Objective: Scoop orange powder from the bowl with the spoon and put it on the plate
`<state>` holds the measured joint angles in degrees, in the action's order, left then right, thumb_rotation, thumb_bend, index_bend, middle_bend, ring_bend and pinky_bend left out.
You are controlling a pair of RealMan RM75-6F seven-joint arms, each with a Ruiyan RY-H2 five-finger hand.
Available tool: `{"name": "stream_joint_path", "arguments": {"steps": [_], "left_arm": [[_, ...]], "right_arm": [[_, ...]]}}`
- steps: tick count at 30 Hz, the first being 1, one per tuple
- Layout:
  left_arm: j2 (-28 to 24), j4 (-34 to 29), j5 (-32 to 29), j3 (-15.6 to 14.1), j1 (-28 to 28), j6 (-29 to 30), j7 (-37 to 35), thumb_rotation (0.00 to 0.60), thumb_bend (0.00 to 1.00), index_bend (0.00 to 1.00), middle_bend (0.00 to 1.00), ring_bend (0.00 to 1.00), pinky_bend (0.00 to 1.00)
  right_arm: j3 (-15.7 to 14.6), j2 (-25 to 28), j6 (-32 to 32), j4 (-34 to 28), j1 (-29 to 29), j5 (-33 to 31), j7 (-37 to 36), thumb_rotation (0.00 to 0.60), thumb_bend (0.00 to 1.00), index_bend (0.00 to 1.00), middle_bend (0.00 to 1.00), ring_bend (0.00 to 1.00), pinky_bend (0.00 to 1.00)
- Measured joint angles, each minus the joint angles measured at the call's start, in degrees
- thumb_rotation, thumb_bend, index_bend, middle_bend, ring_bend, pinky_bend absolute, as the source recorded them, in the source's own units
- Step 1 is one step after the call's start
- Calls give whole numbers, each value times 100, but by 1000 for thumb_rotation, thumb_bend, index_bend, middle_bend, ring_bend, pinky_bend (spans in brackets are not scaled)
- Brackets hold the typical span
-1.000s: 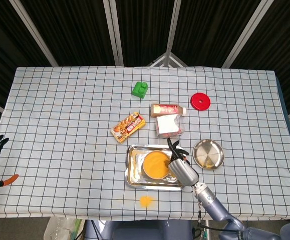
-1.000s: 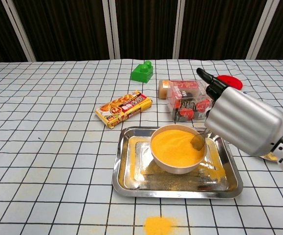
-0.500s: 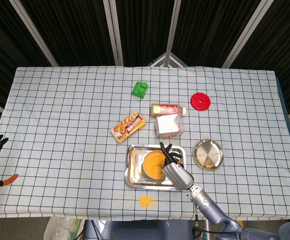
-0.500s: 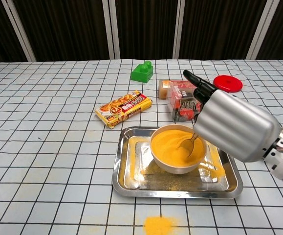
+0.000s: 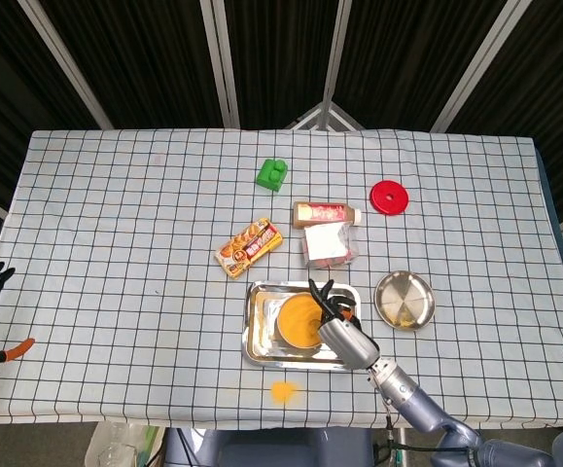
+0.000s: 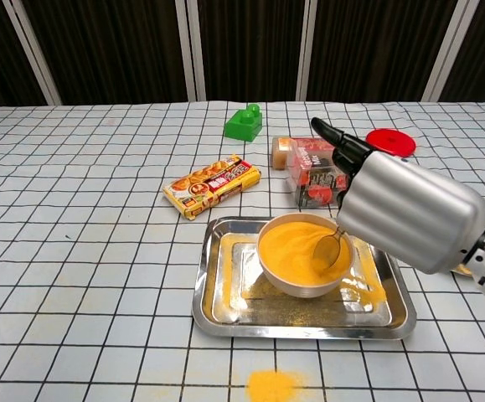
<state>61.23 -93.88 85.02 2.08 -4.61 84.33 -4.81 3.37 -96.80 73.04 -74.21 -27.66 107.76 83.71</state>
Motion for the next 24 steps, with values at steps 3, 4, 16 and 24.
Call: {"name": "stream_joint_path", "arguments": {"steps": [3, 4, 16, 24], "left_arm": [[3, -4, -16, 8, 1, 1, 11, 600, 9, 0, 0, 0, 0], [4, -4, -19, 9, 0, -4, 12, 600, 9, 0, 0, 0, 0], [8, -16, -39, 15, -6, -25, 47, 600, 8, 0, 0, 0, 0], [14, -13, -44, 22, 2, -8, 49, 600, 9, 0, 0, 0, 0]], "right_arm": [[112, -4, 10, -31, -28, -18, 61, 600, 873, 752, 672, 311, 0], [118, 4, -4, -32, -39, -11, 98, 600, 873, 751, 672, 311, 0], [171, 101, -82, -76, -74, 2, 143, 600, 873, 752, 672, 311, 0], [206, 50, -17, -172, -7, -91, 16, 600, 873, 752, 672, 311, 0]]}}
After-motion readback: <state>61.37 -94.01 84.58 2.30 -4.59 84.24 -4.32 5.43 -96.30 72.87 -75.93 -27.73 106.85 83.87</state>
